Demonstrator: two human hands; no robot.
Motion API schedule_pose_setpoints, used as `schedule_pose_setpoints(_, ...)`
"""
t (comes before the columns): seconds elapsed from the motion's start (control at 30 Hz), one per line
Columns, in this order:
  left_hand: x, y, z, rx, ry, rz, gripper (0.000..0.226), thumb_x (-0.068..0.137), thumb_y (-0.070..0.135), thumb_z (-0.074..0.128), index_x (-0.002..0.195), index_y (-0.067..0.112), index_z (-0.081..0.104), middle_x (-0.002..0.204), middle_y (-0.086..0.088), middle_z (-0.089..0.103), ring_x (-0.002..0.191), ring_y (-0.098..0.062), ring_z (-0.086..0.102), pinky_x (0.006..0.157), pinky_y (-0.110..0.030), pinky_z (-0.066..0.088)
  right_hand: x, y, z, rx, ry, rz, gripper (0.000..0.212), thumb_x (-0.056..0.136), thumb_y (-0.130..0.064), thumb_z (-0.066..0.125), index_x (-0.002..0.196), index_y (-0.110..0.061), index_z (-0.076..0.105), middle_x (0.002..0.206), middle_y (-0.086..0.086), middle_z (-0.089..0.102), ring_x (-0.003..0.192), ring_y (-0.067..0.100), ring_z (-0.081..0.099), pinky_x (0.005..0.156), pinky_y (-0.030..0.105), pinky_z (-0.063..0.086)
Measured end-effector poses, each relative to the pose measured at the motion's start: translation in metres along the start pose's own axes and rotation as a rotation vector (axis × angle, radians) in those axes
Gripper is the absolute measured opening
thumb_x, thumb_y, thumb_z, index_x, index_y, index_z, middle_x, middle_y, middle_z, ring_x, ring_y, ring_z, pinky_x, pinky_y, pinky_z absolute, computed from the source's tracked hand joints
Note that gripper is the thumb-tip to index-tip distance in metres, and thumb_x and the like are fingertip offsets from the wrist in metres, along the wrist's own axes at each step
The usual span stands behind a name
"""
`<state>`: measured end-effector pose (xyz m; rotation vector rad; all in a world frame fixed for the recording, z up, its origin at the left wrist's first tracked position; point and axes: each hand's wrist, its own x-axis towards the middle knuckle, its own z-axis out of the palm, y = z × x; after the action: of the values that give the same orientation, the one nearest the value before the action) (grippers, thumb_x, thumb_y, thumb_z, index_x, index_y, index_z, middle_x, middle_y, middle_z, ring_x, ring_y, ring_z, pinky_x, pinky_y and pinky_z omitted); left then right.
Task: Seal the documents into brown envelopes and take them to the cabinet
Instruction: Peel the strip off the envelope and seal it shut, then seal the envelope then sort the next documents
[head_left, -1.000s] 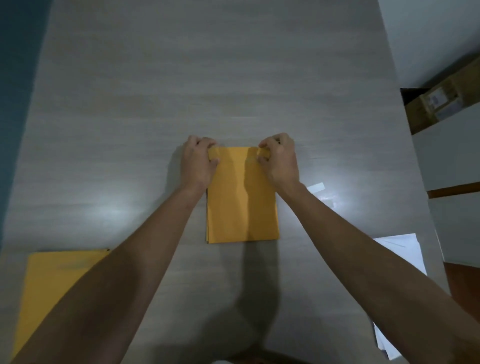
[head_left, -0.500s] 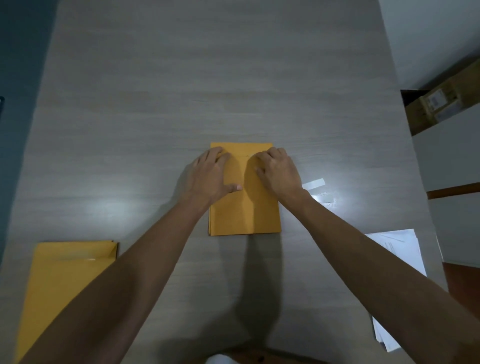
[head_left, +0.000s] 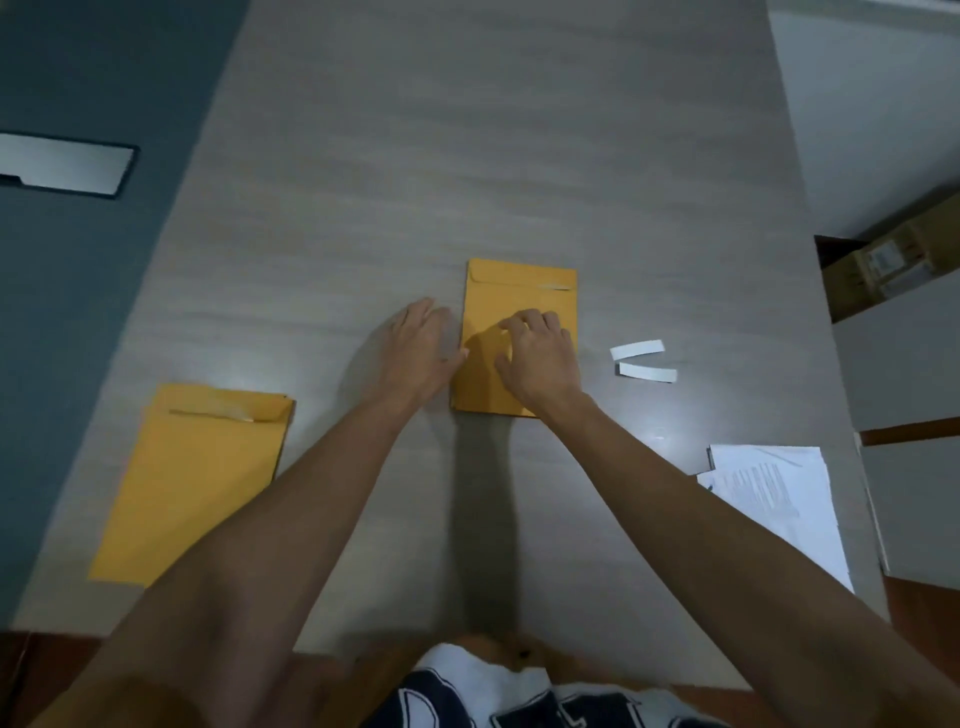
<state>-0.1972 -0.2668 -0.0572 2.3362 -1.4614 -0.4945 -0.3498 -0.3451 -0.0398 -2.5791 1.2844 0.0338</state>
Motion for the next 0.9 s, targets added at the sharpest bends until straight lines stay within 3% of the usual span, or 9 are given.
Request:
schedule_pose_setpoints(0.23, -0.087, -0.077, -0.037, 0.062, 0.154, -0.187, 0.061, 0.087, 0.038, 0.064, 0.137, 0.006, 0.048, 0.147, -0.016, 0.041, 0.138, -0.031, 0.034, 0.111, -0.042, 0.029, -0.041, -0.08, 0.03, 0.027, -0.113, -0.127, 0.043, 0.093, -0.032, 0.054, 0.131, -0.011, 0.052, 0.133, 0.009, 0.05, 0.123, 0.032, 0.04, 0.097, 0.043, 0.038)
schedule_pose_setpoints(0.37, -0.139, -0.121, -0.052, 0.083, 0.322, -0.393, 0.054, 0.085, 0.036, 0.064, 0.128, 0.005, 0.053, 0.128, -0.018, 0.049, 0.121, -0.037, 0.045, 0.096, -0.047, 0.041, -0.06, -0.116, 0.047, 0.059, -0.141, -0.181, 0.045, 0.091, -0.034, 0.054, 0.13, -0.012, 0.053, 0.132, 0.007, 0.051, 0.124, 0.029, 0.04, 0.1, 0.041, 0.037)
schedule_pose_setpoints(0.43, -0.163, -0.144, -0.052, 0.082, 0.318, -0.528, 0.056, 0.088, 0.035, 0.059, 0.134, 0.004, 0.048, 0.137, -0.02, 0.044, 0.129, -0.036, 0.038, 0.103, -0.048, 0.036, -0.066, -0.128, 0.054, 0.056, -0.148, -0.193, 0.045, 0.091, -0.036, 0.053, 0.131, -0.014, 0.052, 0.132, 0.006, 0.052, 0.124, 0.028, 0.041, 0.103, 0.041, 0.037)
schedule_pose_setpoints(0.5, -0.183, -0.164, -0.045, 0.103, 0.215, -0.591, 0.06, 0.094, 0.037, 0.05, 0.145, 0.006, 0.037, 0.153, -0.019, 0.029, 0.143, -0.034, 0.022, 0.115, -0.047, 0.023, -0.072, -0.135, 0.059, 0.054, -0.161, -0.206, 0.046, 0.092, -0.036, 0.051, 0.133, -0.015, 0.051, 0.133, 0.006, 0.051, 0.124, 0.028, 0.041, 0.103, 0.041, 0.036)
schedule_pose_setpoints(0.63, -0.208, -0.169, -0.026, 0.127, 0.074, -0.492, 0.055, 0.099, 0.04, 0.041, 0.148, 0.016, 0.035, 0.161, -0.011, 0.017, 0.148, -0.03, 0.01, 0.119, -0.048, 0.015, -0.09, -0.128, 0.062, 0.14, -0.112, -0.201, 0.044, 0.093, -0.034, 0.053, 0.132, -0.016, 0.053, 0.133, 0.004, 0.054, 0.125, 0.025, 0.042, 0.104, 0.039, 0.035)
schedule_pose_setpoints(0.9, -0.23, -0.093, 0.016, 0.159, 0.035, -0.093, 0.046, 0.093, 0.04, 0.057, 0.131, 0.014, 0.057, 0.144, -0.016, 0.046, 0.138, -0.035, 0.036, 0.112, -0.049, 0.032, -0.149, -0.057, 0.063, 0.335, -0.039, -0.018, 0.045, 0.084, -0.036, 0.069, 0.123, -0.018, 0.059, 0.12, 0.002, 0.058, 0.113, 0.023, 0.047, 0.093, 0.04, 0.046)
